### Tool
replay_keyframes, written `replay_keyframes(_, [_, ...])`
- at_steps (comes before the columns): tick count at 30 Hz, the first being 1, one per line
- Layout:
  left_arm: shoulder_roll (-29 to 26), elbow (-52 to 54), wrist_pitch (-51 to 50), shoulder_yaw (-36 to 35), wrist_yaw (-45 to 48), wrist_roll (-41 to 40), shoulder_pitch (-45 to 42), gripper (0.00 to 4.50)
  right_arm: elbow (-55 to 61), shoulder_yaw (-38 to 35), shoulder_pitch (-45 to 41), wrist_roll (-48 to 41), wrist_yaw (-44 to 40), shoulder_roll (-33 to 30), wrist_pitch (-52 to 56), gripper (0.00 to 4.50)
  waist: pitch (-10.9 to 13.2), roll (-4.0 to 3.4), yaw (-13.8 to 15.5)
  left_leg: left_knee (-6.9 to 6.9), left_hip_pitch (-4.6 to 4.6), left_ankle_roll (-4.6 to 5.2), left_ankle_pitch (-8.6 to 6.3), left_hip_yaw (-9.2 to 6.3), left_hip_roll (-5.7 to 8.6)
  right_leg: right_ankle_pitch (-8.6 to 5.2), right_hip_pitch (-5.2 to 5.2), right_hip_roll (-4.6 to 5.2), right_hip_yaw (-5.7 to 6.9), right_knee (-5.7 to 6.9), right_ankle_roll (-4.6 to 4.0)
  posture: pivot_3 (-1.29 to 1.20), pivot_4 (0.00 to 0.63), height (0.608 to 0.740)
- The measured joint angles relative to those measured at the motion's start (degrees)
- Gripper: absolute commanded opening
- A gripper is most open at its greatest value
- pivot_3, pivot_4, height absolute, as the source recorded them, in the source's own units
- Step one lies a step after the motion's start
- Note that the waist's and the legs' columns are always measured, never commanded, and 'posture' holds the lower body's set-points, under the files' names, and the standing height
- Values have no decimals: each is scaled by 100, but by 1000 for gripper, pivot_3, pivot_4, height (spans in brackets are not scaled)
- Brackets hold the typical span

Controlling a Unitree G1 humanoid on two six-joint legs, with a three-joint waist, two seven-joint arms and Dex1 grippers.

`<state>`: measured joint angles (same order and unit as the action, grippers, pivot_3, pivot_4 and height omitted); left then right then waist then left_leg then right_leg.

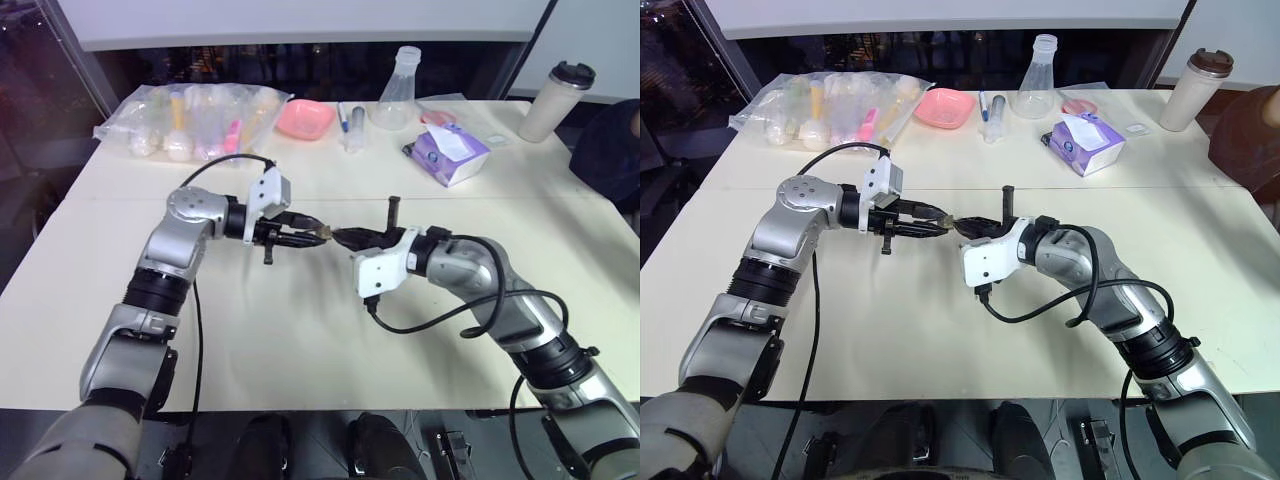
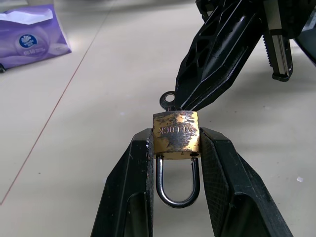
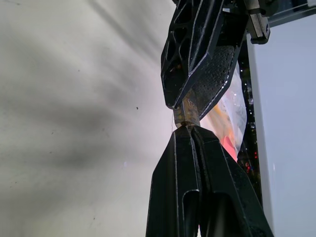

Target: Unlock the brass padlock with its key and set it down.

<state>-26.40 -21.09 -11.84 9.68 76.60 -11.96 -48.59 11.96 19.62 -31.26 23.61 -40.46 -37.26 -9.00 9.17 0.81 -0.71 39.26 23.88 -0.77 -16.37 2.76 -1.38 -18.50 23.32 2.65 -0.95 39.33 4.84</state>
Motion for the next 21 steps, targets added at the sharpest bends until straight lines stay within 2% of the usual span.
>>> replay_keyframes(21, [-102, 161, -8, 8, 92, 1, 83, 743, -288, -26, -78, 362, 73, 15, -617, 29, 0, 0, -3, 0, 0, 0, 0, 1, 0, 0, 0, 0, -3, 0, 0, 0, 150, 715])
